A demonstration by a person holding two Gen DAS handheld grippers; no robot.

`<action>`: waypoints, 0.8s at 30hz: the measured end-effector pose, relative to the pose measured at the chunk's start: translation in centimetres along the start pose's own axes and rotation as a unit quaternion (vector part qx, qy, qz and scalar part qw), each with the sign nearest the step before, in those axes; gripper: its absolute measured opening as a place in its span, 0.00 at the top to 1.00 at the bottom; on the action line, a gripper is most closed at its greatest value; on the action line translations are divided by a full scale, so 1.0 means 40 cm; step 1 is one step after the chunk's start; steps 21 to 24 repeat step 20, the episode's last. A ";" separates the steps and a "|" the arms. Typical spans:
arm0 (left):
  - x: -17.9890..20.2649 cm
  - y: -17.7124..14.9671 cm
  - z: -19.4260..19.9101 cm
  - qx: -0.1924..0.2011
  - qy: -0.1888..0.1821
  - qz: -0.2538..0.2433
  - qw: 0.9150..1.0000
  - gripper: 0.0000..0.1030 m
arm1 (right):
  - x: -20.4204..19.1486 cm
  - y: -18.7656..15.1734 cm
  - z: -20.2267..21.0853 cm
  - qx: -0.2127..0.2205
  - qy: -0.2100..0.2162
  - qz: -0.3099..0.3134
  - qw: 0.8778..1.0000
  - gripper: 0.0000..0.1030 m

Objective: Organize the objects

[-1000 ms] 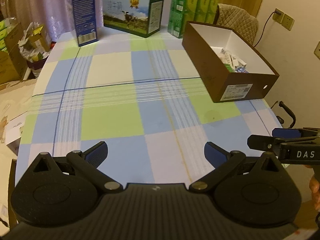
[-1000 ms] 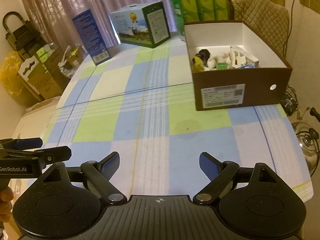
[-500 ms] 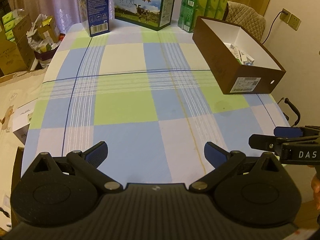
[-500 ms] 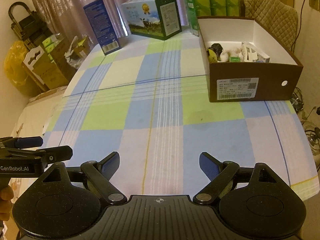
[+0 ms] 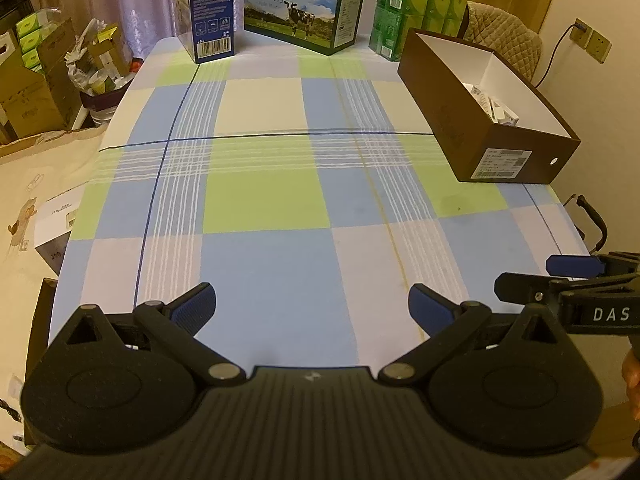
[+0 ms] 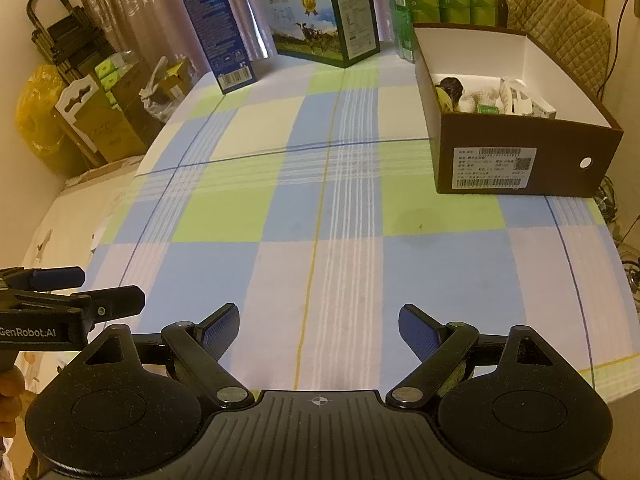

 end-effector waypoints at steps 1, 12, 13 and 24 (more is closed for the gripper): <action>-0.001 -0.002 0.000 0.000 0.000 0.001 1.000 0.02 | -0.002 -0.002 -0.001 -0.001 0.001 0.000 1.000 0.18; 0.001 -0.014 -0.002 -0.005 0.004 0.004 1.000 0.02 | -0.003 -0.016 -0.010 -0.010 0.003 0.001 1.000 0.18; 0.002 -0.015 -0.002 -0.005 0.004 0.004 1.000 0.02 | -0.002 -0.016 -0.011 -0.010 0.004 0.001 1.000 0.18; 0.007 -0.020 -0.013 -0.007 0.009 0.008 1.000 0.02 | 0.006 -0.016 -0.017 -0.013 0.006 0.002 1.000 0.18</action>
Point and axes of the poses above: each gripper's, at about its wrist camera, not at the fingertips, and z roughly against the way its jaws point, x to its right, y to its top, the point moved 9 cm from there along -z, roughly the way its jaws point, and after that the axes turned 4 degrees about x, right-handed, at the moved point
